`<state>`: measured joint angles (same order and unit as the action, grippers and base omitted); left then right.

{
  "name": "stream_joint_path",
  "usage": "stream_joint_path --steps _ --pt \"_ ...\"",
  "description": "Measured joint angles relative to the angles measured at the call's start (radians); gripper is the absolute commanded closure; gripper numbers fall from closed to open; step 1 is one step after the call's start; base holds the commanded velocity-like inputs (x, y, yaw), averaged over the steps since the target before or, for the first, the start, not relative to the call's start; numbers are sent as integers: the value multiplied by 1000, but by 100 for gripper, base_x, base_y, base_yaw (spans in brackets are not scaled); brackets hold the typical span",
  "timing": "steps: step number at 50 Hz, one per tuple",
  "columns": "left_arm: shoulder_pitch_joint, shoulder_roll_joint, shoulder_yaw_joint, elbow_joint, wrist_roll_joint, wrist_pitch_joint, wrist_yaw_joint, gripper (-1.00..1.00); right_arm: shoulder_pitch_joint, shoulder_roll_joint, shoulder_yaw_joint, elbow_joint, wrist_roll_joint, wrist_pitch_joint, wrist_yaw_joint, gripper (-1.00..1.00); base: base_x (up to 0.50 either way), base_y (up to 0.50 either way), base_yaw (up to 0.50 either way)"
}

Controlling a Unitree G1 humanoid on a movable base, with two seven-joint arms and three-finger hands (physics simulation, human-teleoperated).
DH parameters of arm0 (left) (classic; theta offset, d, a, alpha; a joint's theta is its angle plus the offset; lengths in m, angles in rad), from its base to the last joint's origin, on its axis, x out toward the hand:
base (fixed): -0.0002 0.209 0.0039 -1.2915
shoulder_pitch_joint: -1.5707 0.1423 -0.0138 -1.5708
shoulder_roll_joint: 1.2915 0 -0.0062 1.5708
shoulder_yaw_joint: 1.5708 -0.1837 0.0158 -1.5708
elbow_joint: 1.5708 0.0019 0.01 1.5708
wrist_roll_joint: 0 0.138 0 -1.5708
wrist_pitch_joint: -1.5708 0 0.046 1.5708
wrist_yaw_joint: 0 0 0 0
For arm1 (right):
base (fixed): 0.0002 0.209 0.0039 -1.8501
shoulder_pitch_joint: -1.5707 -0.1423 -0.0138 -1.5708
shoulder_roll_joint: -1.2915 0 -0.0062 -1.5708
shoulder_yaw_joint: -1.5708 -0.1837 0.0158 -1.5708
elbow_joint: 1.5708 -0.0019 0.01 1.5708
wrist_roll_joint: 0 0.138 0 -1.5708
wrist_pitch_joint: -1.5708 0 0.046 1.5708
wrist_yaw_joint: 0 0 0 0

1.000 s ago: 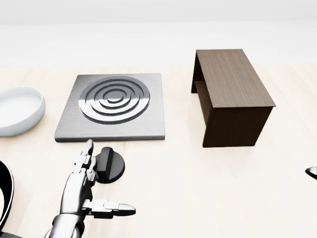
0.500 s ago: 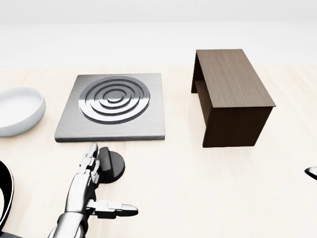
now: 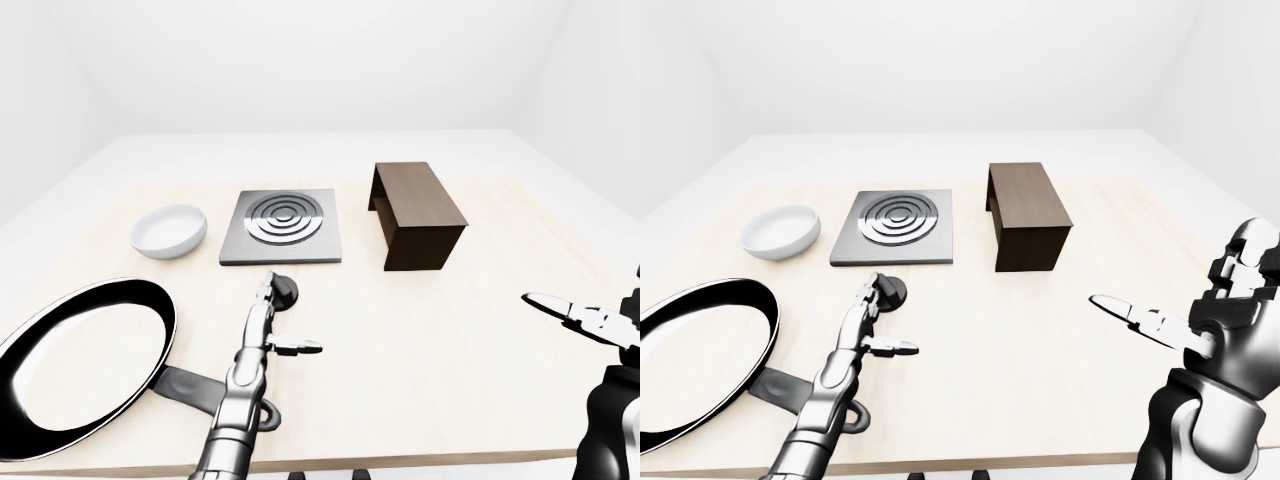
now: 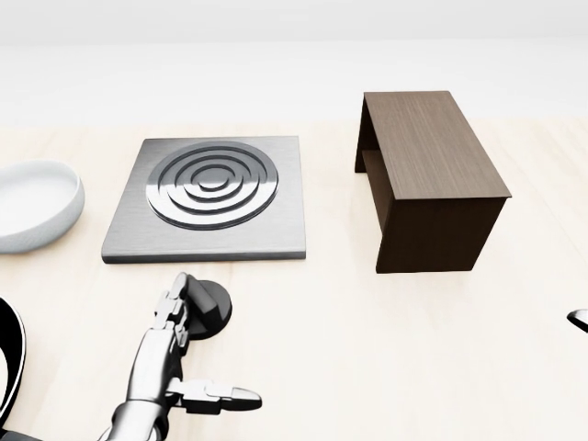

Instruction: Turn on the stove.

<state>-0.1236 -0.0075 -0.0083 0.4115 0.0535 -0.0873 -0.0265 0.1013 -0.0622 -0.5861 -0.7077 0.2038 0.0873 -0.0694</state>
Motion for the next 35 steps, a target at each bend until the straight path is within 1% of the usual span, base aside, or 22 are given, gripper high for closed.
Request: stream_joint_path --steps 12,19,28,35 --pt "18 -9 -14 -19 15 0 4 -100 1 1 1 1 0 0 0 -100 0 0 0" --pt "37 -15 -27 -44 21 9 2 -100 1 2 2 3 -1 0 0 -100 0 0 0" --pt "60 -29 -63 -80 21 17 -25 -100 2 2 3 4 0 0 0 -100 0 0 0" --pt "80 -38 -88 -96 27 14 -36 -100 2 3 4 3 -1 0 0 -100 0 0 0"
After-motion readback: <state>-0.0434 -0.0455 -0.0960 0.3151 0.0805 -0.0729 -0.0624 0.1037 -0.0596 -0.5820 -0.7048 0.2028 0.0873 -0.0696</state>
